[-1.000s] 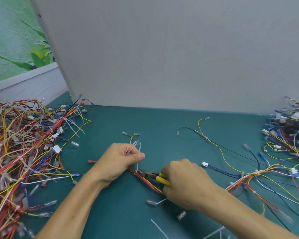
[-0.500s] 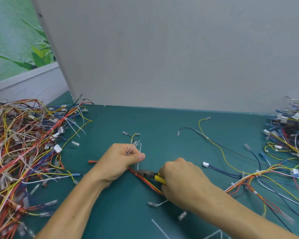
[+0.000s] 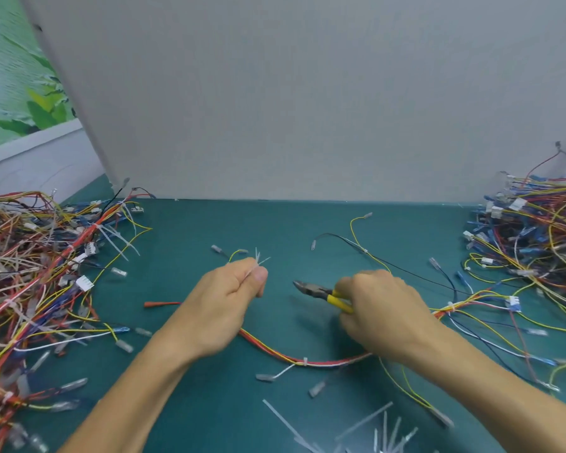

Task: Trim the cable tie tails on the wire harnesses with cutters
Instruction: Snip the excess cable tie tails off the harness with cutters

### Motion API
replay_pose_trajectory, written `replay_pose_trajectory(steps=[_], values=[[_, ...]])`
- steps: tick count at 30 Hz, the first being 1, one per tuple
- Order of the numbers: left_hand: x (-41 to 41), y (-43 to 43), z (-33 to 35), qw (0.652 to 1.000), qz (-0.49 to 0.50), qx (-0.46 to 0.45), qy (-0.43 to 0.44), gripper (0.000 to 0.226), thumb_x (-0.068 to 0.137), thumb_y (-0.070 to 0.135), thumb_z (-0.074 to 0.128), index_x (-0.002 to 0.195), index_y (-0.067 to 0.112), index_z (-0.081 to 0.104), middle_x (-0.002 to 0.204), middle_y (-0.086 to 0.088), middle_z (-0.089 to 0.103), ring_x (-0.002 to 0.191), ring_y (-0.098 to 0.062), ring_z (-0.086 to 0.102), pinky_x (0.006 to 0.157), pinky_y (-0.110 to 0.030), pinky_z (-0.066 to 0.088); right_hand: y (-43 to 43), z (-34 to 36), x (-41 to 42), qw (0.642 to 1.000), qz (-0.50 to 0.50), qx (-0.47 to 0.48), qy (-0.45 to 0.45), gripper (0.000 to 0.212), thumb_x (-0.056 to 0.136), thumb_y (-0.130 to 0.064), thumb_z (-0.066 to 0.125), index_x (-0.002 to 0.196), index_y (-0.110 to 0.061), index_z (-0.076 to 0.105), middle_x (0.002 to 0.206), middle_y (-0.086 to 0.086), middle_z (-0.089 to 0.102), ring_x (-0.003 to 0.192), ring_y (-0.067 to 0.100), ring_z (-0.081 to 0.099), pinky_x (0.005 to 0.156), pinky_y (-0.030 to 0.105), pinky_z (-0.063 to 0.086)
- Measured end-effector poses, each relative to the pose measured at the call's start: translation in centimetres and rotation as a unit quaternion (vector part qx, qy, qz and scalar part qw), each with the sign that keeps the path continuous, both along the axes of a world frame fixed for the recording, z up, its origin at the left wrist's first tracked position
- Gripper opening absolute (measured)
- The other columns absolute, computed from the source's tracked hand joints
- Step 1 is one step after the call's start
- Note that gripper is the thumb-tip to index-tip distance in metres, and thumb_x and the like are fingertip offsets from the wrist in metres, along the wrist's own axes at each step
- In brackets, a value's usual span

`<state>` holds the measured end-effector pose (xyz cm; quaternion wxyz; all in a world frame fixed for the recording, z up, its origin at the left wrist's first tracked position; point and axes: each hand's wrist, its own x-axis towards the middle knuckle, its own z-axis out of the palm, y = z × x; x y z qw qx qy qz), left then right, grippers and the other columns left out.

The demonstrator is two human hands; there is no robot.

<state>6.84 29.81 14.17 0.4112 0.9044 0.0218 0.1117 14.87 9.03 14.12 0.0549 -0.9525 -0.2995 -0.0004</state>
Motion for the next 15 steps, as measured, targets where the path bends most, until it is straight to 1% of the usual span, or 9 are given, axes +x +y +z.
replay_pose_trajectory(steps=[2,4,7,9,10,11,12,13,15], values=[[-1.0,-2.5,1.0,0.998,-0.053,0.043,0.016,0.038,0.101,0.038,0.035,0.070,0.020,0.048,0.062,0.004,0.049,0.060,-0.007,0.044,0.059,-0.021,0.037,-2.1,-0.1,0.8,1.000,-0.016,0.010,0.016,0.014,0.084,-0.028,0.051,0.073,-0.022,0.045,0.070,-0.006,0.038,0.078,0.030,0.047,0.060,0.031,0.033],[-2.0,-5.0,1.6,0.990,-0.113,0.066,0.043,0.033,0.101,0.032,0.037,0.073,0.020,0.050,0.069,0.005,0.056,0.068,-0.009,0.050,0.067,-0.025,0.043,-3.7,-0.3,1.3,0.998,-0.029,0.020,0.048,0.019,0.081,-0.027,0.052,0.065,-0.021,0.042,0.070,-0.005,0.041,0.079,0.030,0.050,0.060,0.032,0.036],[-2.8,-8.7,1.6,0.968,-0.183,0.146,0.092,0.024,0.101,0.031,0.037,0.081,0.019,0.045,0.080,0.003,0.055,0.078,-0.017,0.051,0.074,-0.036,0.044,-5.1,-0.7,1.4,0.996,-0.040,0.035,0.076,0.009,0.078,-0.027,0.053,0.072,-0.020,0.052,0.071,-0.001,0.050,0.082,0.032,0.055,0.064,0.033,0.045],[-3.0,-10.8,0.8,0.935,-0.212,0.248,0.138,0.013,0.100,0.030,0.039,0.093,0.021,0.046,0.098,0.001,0.053,0.097,-0.024,0.051,0.086,-0.041,0.043,-5.4,-1.1,1.3,0.996,-0.037,0.034,0.077,0.006,0.077,-0.026,0.053,0.074,-0.020,0.053,0.073,0.003,0.054,0.081,0.033,0.055,0.062,0.033,0.044],[-3.0,-11.5,0.3,0.913,-0.229,0.301,0.156,0.015,0.100,0.031,0.040,0.106,0.021,0.050,0.109,-0.001,0.052,0.108,-0.025,0.049,0.093,-0.040,0.040,-5.5,-1.3,1.3,0.996,-0.033,0.031,0.073,0.007,0.076,-0.026,0.053,0.072,-0.020,0.051,0.072,0.002,0.052,0.079,0.033,0.054,0.060,0.032,0.041],[-3.0,-12.0,-0.1,0.888,-0.250,0.348,0.165,0.024,0.099,0.032,0.039,0.118,0.021,0.050,0.118,-0.002,0.049,0.116,-0.025,0.046,0.098,-0.038,0.036,-5.5,-1.4,1.2,0.997,-0.028,0.028,0.070,0.009,0.076,-0.025,0.053,0.071,-0.021,0.048,0.069,0.001,0.048,0.078,0.032,0.052,0.059,0.032,0.038],[-2.9,-12.2,-0.1,0.868,-0.270,0.380,0.170,0.031,0.099,0.035,0.039,0.127,0.022,0.048,0.124,-0.003,0.046,0.120,-0.024,0.042,0.098,-0.035,0.030,-5.5,-1.5,1.2,0.997,-0.026,0.022,0.068,0.010,0.077,-0.026,0.053,0.070,-0.021,0.047,0.068,-0.001,0.046,0.076,0.031,0.050,0.058,0.031,0.035],[-2.8,-12.0,0.0,0.859,-0.286,0.390,0.169,0.035,0.099,0.037,0.040,0.132,0.026,0.045,0.128,-0.001,0.043,0.122,-0.022,0.038,0.095,-0.033,0.024,-5.5,-1.5,1.3,0.997,-0.025,0.017,0.068,0.009,0.077,-0.026,0.053,0.072,-0.020,0.048,0.068,0.000,0.046,0.076,0.031,0.049,0.057,0.031,0.034],[-2.4,-10.8,1.0,0.865,-0.312,0.361,0.155,0.044,0.093,0.052,0.045,0.134,0.037,0.042,0.135,0.011,0.038,0.124,-0.014,0.033,0.096,-0.029,0.021,-5.4,-1.3,1.4,0.997,-0.021,0.005,0.068,0.009,0.078,-0.028,0.053,0.077,-0.020,0.052,0.071,0.002,0.048,0.076,0.031,0.050,0.055,0.030,0.033]])
